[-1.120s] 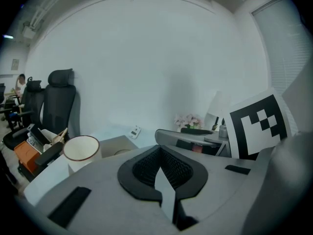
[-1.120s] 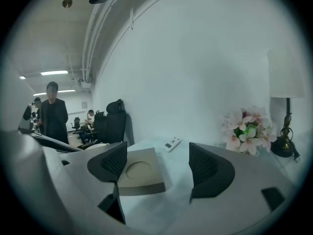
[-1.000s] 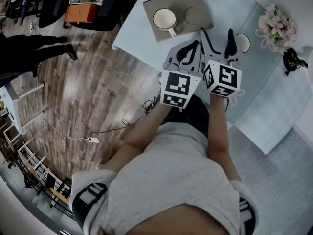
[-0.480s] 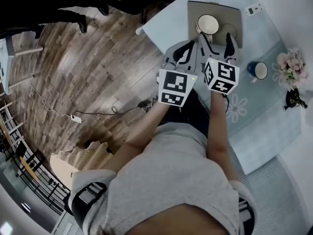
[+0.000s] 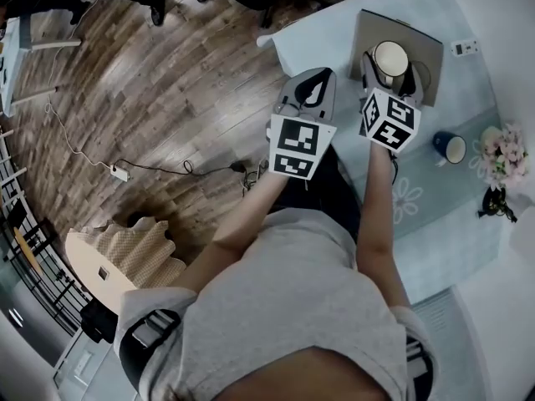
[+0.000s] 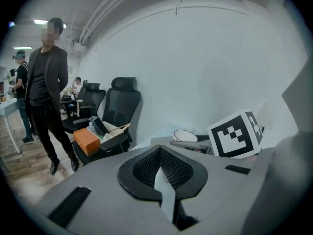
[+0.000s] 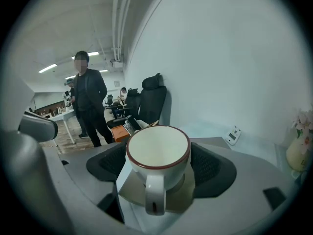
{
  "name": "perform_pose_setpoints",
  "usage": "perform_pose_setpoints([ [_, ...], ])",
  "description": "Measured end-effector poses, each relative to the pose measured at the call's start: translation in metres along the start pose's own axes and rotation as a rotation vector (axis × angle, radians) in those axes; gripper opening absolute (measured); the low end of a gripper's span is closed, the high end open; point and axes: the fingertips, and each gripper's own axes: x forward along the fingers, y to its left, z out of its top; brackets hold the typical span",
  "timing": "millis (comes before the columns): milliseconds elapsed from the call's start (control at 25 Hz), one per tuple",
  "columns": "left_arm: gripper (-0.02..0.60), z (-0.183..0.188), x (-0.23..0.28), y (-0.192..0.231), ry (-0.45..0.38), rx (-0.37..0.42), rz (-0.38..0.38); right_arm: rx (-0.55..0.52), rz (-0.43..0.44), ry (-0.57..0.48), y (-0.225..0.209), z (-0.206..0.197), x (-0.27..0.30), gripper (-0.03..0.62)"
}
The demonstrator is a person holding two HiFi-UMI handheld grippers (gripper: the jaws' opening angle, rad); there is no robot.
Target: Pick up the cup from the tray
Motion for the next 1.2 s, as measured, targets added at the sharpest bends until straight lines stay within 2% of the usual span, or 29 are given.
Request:
perform_pose_setpoints([
  [200,0.005,-0.004,0.002,0.005,0.011,-0.010,0.007,-0.020,-0.002,0.014,0.001,-0.002,0.010,0.359],
  [400,0.005,-0.006,0.007,0.004,0.025,0.002,-0.006,0.030,0.015,0.036,0.001,-0.007,0.017,0.357],
  [920,0.005,-0.004,0.013,0.001,0.029,-0.001,-0.039,-0.002,-0.025,0.010,0.001,-0.002,0.013,0.357],
  [1200,0.005,-0.003,0.015,-0.024,0.024,0.038,-0.112,0.045,-0.076,-0.047,-0.015,0.007,-0.022,0.357],
])
